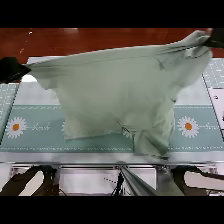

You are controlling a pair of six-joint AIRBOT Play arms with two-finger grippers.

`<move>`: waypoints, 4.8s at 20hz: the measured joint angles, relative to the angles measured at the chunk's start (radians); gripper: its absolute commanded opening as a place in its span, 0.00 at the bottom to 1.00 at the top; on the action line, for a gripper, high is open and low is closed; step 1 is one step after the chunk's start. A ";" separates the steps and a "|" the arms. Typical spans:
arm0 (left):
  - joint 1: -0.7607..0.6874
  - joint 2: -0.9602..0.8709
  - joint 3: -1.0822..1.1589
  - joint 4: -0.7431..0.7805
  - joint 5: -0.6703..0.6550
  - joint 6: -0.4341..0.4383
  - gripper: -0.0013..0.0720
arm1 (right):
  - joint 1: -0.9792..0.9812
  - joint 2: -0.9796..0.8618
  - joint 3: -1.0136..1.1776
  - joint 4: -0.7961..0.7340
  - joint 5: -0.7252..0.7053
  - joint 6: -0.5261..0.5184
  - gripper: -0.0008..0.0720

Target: Fold the shirts.

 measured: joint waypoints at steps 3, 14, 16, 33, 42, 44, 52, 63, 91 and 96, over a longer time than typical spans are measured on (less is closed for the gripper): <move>-0.014 -0.178 -0.015 -0.027 0.100 0.024 0.05 | 0.000 -0.142 -0.002 0.068 -0.069 0.016 0.04; -0.018 -0.503 -0.013 -0.057 0.035 0.047 0.96 | -0.011 -0.302 -0.001 0.125 0.002 -0.058 0.54; 0.008 -0.495 0.000 0.018 -0.065 0.054 0.95 | -0.018 -0.264 -0.002 0.022 0.085 -0.096 0.54; 0.072 -0.322 -0.530 -0.128 -0.042 0.219 0.93 | -0.210 0.115 -0.513 -0.011 0.074 -0.155 0.68; -0.042 -0.459 -0.537 -0.275 0.006 0.287 0.05 | -0.249 0.180 -0.539 0.001 0.058 -0.162 0.68; -0.031 -0.466 -0.535 -0.279 -0.008 0.299 0.05 | -0.290 0.200 -0.573 -0.009 0.061 -0.161 0.68; 0.002 -0.396 -0.533 -0.229 -0.034 0.346 0.05 | -0.386 0.288 -1.045 0.138 -0.036 -0.217 0.69; 0.003 -0.355 -0.529 -0.335 -0.065 0.376 0.05 | -0.319 0.301 -1.400 0.397 -0.296 -0.298 0.59; 0.003 0.364 0.675 -0.134 -0.058 0.013 0.05 | -0.096 0.835 0.018 0.125 -0.361 -0.021 0.03; 0.003 0.321 0.707 -0.050 -0.330 -0.092 0.05 | -0.096 0.791 0.087 -0.008 -0.116 0.037 0.03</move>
